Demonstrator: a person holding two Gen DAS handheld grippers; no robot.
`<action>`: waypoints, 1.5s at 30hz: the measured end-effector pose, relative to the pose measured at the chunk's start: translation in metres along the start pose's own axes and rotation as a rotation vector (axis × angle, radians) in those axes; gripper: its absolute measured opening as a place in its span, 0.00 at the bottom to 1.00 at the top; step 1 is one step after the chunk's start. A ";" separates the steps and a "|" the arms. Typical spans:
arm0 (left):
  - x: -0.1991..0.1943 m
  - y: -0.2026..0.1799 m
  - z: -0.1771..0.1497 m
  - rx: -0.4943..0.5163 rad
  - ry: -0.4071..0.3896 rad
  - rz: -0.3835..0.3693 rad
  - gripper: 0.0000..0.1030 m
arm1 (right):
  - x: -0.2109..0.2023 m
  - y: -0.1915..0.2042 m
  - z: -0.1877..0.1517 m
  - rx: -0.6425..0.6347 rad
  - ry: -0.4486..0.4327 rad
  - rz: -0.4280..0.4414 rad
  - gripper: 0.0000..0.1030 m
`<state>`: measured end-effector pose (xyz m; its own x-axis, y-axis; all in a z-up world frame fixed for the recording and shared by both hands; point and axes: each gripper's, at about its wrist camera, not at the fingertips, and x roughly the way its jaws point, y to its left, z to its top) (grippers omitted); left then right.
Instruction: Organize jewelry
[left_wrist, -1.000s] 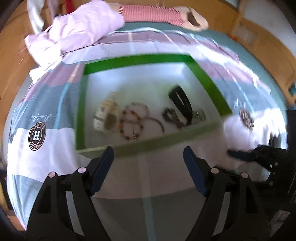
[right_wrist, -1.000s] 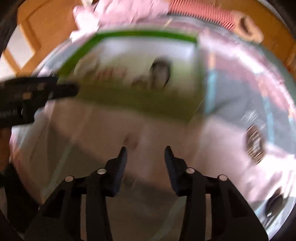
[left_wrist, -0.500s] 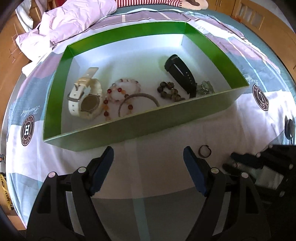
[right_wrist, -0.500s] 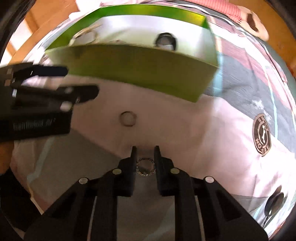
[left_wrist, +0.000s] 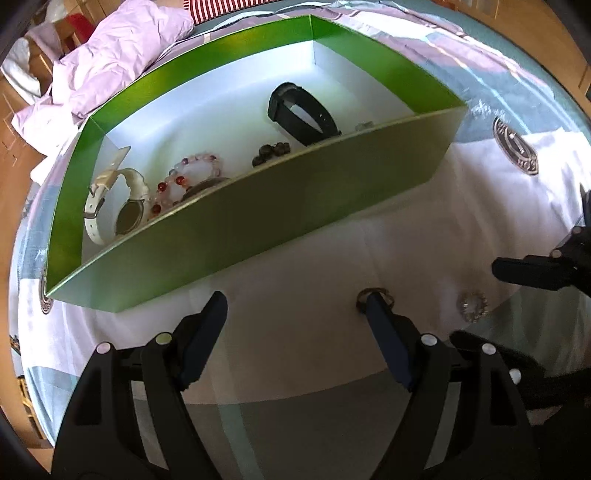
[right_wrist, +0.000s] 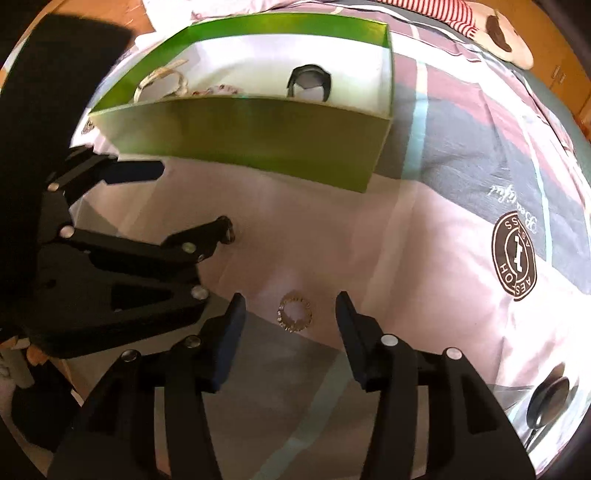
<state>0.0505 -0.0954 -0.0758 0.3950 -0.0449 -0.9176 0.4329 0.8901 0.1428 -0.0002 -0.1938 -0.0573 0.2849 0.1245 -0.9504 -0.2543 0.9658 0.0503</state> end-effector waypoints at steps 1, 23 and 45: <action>0.001 0.002 -0.001 -0.003 0.000 0.013 0.76 | 0.001 0.001 0.000 -0.006 0.003 -0.004 0.49; -0.002 0.016 -0.007 -0.021 0.024 0.050 0.76 | 0.012 0.002 -0.006 -0.038 0.039 -0.032 0.49; 0.005 -0.003 -0.004 0.035 0.008 -0.021 0.76 | 0.019 0.021 -0.012 -0.041 0.035 -0.049 0.49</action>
<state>0.0482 -0.0962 -0.0823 0.3796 -0.0596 -0.9232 0.4691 0.8725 0.1366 -0.0116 -0.1736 -0.0781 0.2651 0.0685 -0.9618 -0.2789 0.9603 -0.0085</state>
